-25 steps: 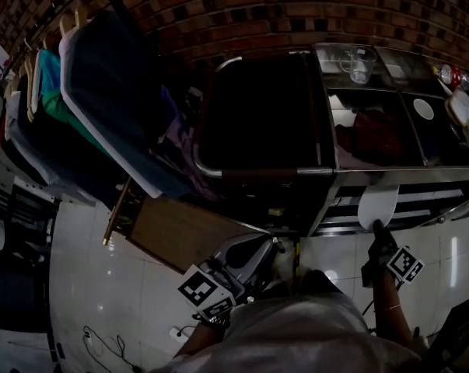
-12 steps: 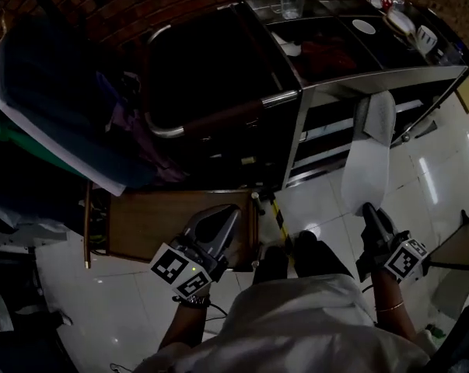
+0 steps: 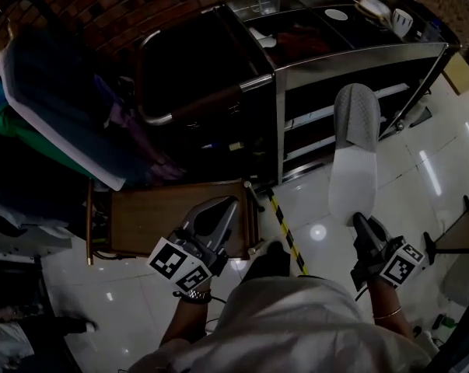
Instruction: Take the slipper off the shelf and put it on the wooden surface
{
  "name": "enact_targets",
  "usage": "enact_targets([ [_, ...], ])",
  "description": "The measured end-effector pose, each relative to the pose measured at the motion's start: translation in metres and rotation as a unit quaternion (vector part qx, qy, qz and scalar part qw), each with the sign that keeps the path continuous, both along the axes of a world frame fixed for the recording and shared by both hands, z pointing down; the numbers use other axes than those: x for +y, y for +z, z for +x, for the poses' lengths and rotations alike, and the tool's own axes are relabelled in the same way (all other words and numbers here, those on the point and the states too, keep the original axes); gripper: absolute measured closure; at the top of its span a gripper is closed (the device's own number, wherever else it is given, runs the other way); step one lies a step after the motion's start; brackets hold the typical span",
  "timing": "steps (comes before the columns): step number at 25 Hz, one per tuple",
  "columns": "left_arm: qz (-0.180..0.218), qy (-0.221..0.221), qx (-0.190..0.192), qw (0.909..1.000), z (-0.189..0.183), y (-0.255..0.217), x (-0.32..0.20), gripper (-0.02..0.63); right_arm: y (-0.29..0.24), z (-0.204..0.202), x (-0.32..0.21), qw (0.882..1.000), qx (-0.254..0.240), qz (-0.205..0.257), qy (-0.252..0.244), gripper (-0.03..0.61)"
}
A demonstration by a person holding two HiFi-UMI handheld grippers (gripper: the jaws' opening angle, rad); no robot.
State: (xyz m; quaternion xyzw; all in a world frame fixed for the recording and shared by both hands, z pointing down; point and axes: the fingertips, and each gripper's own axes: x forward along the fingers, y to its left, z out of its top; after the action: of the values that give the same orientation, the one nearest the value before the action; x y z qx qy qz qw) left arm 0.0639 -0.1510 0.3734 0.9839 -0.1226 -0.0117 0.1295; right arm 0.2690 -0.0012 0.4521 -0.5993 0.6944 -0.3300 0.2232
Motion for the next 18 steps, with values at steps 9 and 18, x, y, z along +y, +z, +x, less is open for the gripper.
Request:
enact_targets([
  [9,-0.019,0.021,-0.024,0.9993,0.015,0.004,0.096,0.614,-0.014,-0.036,0.082,0.994,0.081,-0.006,-0.078,0.545],
  [18,-0.002,-0.019,-0.013,0.9997,-0.037,-0.016,0.175,0.614,-0.027,-0.077,0.117,0.984,0.09,0.033,-0.147,0.545],
])
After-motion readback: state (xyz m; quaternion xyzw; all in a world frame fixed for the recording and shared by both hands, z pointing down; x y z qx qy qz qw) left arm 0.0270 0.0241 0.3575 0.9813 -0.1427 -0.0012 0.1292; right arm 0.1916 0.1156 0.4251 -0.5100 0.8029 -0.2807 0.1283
